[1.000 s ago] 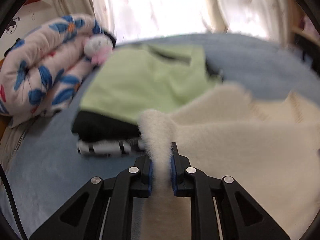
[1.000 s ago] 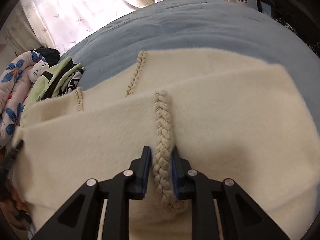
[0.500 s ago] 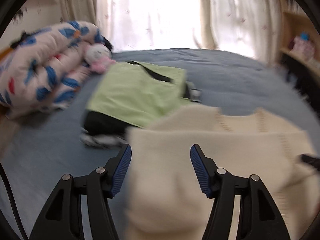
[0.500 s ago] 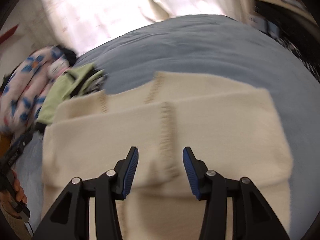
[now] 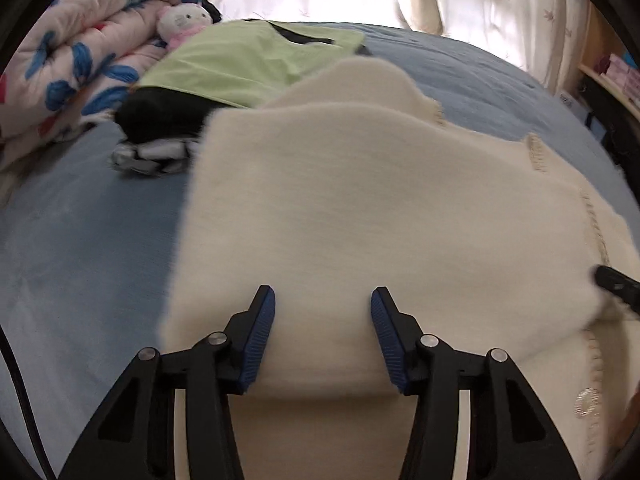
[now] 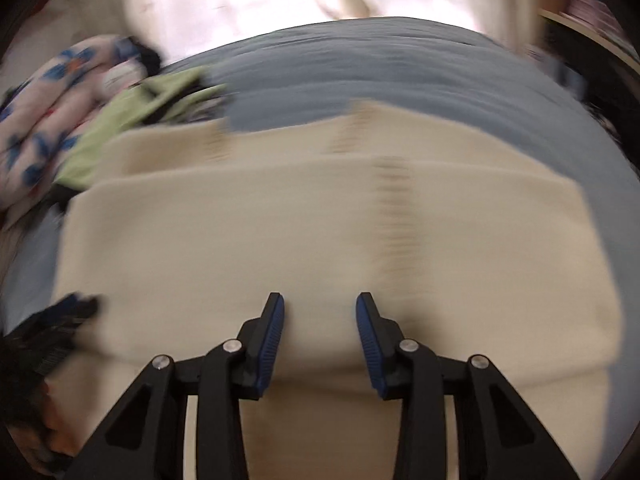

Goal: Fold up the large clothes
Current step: 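Open both tools and lift them away from the cardigan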

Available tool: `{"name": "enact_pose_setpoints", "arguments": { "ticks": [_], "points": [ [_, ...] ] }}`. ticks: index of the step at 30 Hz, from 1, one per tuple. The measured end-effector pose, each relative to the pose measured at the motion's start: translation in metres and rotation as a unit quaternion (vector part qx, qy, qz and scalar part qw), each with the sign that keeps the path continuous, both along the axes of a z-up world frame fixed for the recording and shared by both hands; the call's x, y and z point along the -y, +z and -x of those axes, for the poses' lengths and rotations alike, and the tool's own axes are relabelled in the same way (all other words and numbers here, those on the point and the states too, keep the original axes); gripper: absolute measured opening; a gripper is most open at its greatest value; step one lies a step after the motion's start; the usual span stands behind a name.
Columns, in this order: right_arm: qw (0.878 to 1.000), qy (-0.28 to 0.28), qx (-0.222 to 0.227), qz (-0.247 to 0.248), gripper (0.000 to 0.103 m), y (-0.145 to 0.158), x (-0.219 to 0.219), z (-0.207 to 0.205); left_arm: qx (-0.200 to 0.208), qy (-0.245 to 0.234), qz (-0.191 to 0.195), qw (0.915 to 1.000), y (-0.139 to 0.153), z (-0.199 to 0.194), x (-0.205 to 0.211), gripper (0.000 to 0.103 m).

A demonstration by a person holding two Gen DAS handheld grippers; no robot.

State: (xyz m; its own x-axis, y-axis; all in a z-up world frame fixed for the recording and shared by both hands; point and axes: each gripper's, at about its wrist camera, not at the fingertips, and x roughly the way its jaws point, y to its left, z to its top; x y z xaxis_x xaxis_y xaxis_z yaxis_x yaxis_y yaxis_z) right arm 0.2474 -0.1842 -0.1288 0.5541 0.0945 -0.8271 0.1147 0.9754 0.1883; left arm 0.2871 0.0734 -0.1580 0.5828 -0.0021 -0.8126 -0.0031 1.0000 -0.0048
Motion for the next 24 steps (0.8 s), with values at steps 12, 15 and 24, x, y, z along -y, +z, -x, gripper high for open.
{"name": "enact_pose_setpoints", "arguments": {
  "ticks": [12, 15, 24],
  "points": [
    [1.0, -0.013, 0.018, -0.004, 0.024, 0.027, 0.001, 0.04, 0.002, 0.018, 0.017, 0.9997, 0.028, 0.024, -0.026, 0.058],
    [0.999, -0.015, 0.038, -0.001, 0.028, 0.043, -0.004, 0.056, 0.01, 0.014, 0.018, 0.9997, 0.044, 0.042, -0.027, 0.062],
    [0.996, -0.02, 0.089, -0.003, 0.03, 0.094, -0.01, 0.107, 0.035, 0.016, 0.016, 0.9991, 0.092, 0.096, -0.028, 0.063]
  ]
}}
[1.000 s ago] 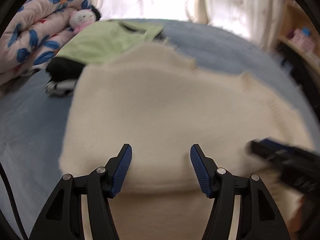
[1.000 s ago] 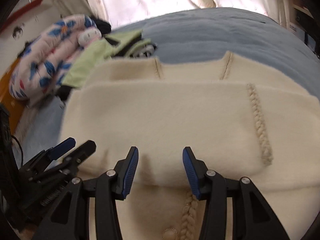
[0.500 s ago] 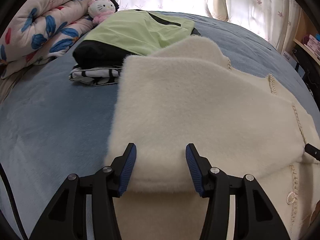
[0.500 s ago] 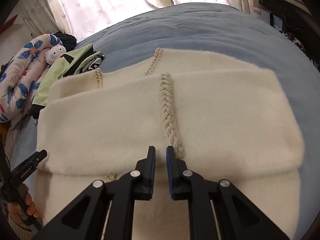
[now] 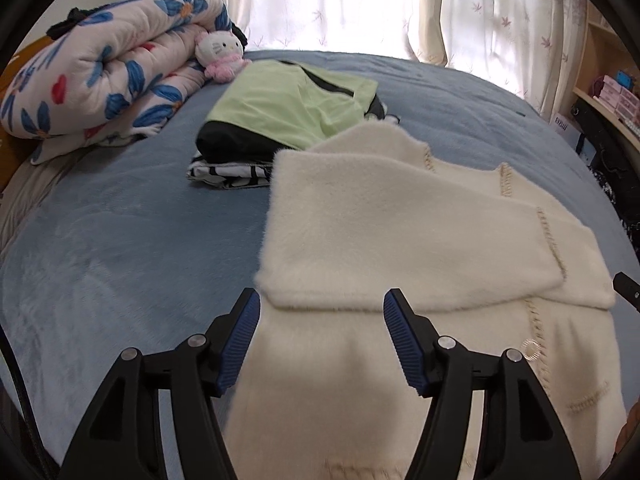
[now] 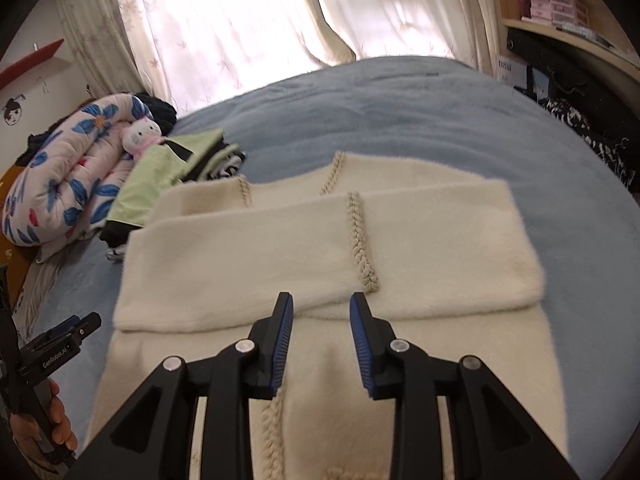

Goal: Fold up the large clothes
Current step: 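Open both tools and lift them away from the cardigan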

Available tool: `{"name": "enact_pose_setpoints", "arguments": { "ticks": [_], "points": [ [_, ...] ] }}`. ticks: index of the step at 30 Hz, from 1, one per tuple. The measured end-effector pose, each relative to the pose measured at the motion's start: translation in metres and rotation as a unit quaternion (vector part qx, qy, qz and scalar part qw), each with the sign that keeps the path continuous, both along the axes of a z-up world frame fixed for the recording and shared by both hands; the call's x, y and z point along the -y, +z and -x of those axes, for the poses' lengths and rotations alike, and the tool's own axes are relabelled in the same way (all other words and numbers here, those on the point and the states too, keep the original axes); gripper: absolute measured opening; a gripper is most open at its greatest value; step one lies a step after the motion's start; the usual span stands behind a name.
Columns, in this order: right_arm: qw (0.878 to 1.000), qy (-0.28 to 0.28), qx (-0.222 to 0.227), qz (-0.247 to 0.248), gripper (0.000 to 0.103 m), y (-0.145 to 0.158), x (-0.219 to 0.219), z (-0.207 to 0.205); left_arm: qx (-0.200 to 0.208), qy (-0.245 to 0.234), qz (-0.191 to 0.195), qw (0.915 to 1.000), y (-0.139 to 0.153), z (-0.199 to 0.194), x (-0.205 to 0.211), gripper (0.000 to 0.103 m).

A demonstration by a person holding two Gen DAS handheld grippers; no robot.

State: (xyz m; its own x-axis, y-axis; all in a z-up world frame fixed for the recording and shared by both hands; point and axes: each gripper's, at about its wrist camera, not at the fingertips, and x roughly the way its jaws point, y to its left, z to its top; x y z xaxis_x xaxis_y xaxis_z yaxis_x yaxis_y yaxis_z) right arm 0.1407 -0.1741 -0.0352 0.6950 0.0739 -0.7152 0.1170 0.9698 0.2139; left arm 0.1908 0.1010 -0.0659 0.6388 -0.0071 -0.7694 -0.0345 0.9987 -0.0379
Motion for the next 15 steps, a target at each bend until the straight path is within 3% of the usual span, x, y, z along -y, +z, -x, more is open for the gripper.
{"name": "enact_pose_setpoints", "arguments": {
  "ticks": [9, 15],
  "points": [
    [0.999, 0.008, 0.042, 0.015, 0.037, 0.038, -0.01, 0.056, 0.037, 0.0, -0.001, 0.9993, 0.039, 0.069, 0.001, 0.067],
    [0.998, 0.018, 0.054, 0.029, 0.039, 0.046, -0.016, 0.089, 0.055, 0.0, -0.005, 0.9985, 0.052, 0.111, 0.0, 0.068]
  ]
}}
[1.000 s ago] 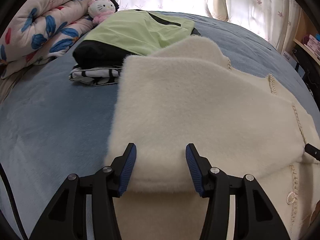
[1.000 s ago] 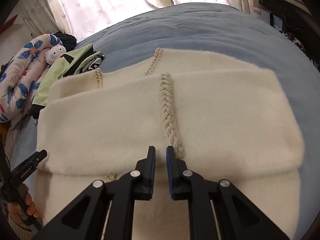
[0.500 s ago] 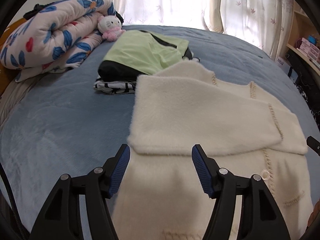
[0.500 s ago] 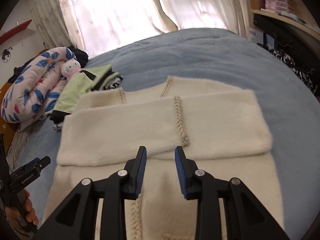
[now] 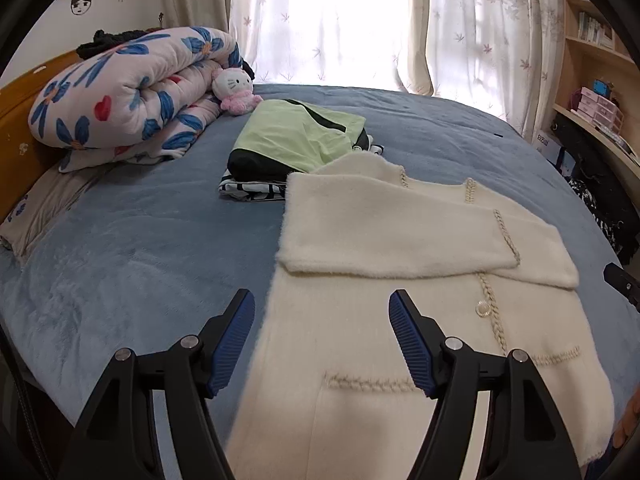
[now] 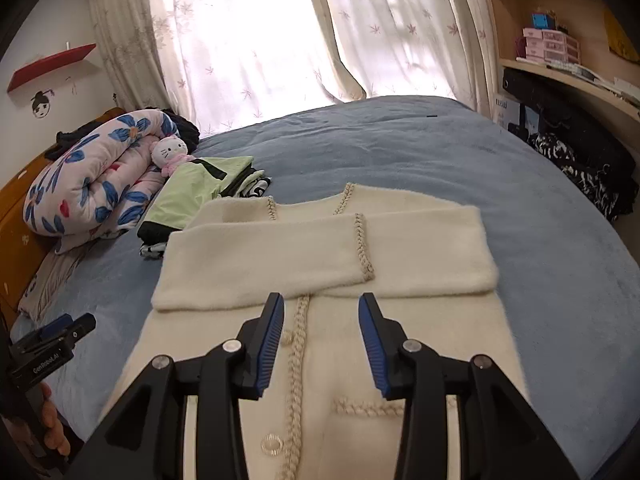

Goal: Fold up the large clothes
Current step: 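Open both tools and lift them away from the cardigan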

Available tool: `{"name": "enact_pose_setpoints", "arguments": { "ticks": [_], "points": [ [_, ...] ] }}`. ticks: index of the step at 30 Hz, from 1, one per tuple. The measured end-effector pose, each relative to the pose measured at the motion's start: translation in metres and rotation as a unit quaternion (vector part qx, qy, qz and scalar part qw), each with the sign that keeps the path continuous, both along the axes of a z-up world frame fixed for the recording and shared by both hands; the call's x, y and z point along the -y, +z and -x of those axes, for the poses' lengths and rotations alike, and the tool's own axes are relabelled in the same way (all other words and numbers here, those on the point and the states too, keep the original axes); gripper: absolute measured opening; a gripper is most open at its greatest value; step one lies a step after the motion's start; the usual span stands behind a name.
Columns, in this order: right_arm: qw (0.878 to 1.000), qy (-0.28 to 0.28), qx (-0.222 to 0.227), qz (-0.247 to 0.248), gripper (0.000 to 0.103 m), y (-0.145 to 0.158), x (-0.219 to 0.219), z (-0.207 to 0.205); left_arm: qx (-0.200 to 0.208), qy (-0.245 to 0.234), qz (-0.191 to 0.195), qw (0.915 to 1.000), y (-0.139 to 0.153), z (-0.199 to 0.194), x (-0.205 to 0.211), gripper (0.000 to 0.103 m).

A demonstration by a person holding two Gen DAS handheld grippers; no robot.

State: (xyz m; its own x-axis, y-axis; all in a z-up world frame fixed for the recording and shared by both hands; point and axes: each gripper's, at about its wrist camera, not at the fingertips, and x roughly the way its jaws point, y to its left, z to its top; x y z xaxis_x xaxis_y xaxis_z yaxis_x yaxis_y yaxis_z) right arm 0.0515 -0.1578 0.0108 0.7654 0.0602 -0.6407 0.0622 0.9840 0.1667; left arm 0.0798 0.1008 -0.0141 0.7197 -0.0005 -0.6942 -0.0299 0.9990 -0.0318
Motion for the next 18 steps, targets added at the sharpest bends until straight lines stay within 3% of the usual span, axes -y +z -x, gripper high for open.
{"name": "enact_pose_setpoints", "arguments": {
  "ticks": [13, 18],
  "points": [
    [1.0, 0.002, 0.006, 0.026, 0.041, -0.001, -0.008, 0.057, 0.017, -0.005, -0.017, 0.9997, -0.003, 0.061, -0.01, 0.069],
    [0.999, 0.002, 0.007, 0.046, 0.053, -0.005, -0.01, 0.077, 0.014, -0.004, -0.02, 0.9997, -0.013, 0.08, -0.021, 0.07]
  ]
}}
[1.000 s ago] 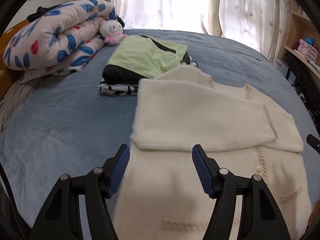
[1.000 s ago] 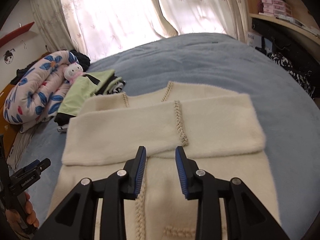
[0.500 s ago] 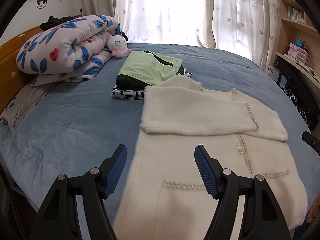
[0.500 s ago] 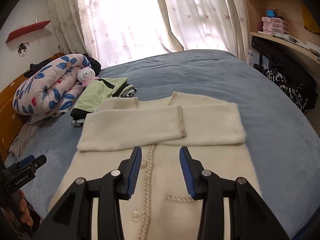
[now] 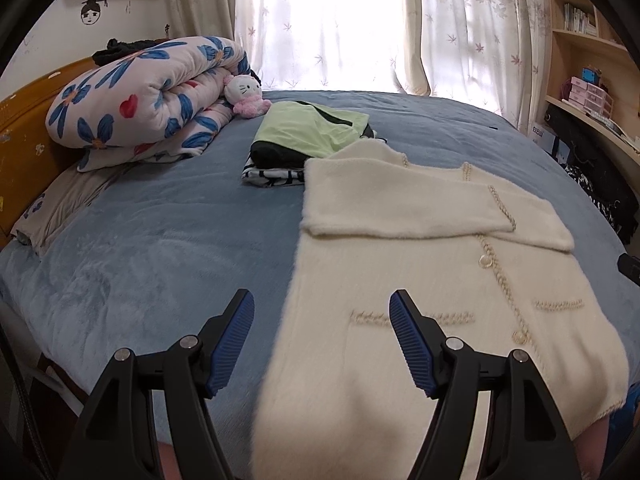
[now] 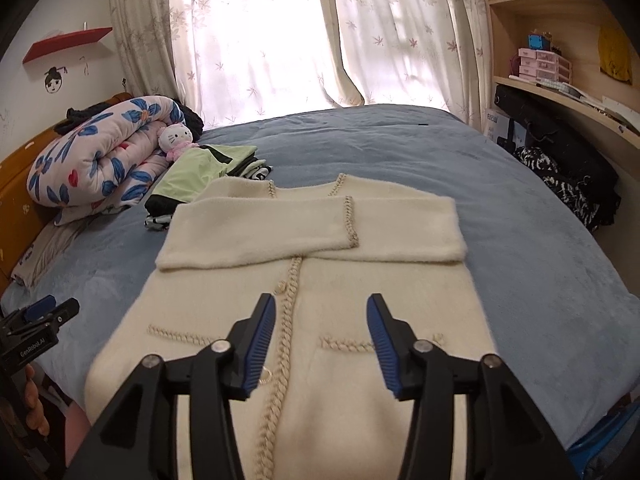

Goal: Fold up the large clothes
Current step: 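Open both tools and lift them away from the cardigan, then close both tools on the braided hem of the cardigan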

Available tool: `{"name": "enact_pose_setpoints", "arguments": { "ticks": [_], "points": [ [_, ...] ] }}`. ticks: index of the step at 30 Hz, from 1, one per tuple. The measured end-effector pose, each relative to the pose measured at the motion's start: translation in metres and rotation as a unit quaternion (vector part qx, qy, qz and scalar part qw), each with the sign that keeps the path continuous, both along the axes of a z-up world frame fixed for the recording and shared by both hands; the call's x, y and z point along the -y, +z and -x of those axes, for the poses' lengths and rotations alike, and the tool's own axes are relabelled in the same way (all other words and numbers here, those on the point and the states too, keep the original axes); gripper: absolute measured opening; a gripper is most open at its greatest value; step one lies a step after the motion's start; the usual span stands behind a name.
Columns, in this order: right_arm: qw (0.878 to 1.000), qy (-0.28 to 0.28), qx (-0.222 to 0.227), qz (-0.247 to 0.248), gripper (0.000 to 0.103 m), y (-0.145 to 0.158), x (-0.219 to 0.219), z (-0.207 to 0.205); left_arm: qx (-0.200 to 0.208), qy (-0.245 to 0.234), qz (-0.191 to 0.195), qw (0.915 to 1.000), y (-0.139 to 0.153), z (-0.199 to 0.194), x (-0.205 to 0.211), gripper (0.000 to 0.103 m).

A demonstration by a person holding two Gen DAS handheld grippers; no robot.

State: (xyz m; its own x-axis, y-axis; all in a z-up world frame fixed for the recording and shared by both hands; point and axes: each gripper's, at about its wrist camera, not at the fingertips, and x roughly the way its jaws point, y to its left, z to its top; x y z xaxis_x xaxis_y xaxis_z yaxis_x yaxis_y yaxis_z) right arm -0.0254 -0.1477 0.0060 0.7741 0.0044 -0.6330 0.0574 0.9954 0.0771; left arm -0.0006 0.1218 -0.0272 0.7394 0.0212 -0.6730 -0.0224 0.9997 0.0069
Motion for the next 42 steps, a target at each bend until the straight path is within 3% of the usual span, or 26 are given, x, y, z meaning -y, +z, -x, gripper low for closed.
{"name": "enact_pose_setpoints", "arguments": {
  "ticks": [8, 14, 19, 27, 38, 40, 42],
  "points": [
    [0.999, 0.009, 0.003, 0.04, 0.064, -0.014, 0.008, 0.023, -0.032, 0.001, 0.005, 0.9995, -0.039, 0.018, -0.027, 0.072],
    [0.998, 0.013, -0.009, 0.065, 0.065, -0.04, 0.029, 0.037, -0.061, -0.004, 0.021, 0.9979, -0.074, 0.026, -0.045, 0.072],
    [0.998, -0.009, -0.038, 0.047, 0.065, -0.069, 0.065, 0.049, -0.1, -0.01, 0.059, 0.9932, -0.105, 0.03, -0.059, 0.072],
    [0.997, -0.04, -0.067, 0.026, 0.065, -0.096, 0.114, 0.09, -0.107, -0.062, 0.114, 0.9858, -0.121, 0.044, -0.071, 0.075],
    [0.994, -0.044, -0.096, -0.01, 0.065, -0.124, 0.142, 0.108, -0.123, -0.109, 0.114, 0.9798, -0.133, 0.054, -0.061, 0.082],
    [0.994, -0.028, -0.101, -0.015, 0.061, -0.128, 0.137, 0.107, -0.129, -0.118, 0.119, 0.9775, -0.134, 0.054, -0.059, 0.082],
    [0.994, -0.01, -0.112, -0.01, 0.045, -0.13, 0.129, 0.103, -0.134, -0.125, 0.118, 0.9758, -0.135, 0.054, -0.056, 0.08]
  ]
}}
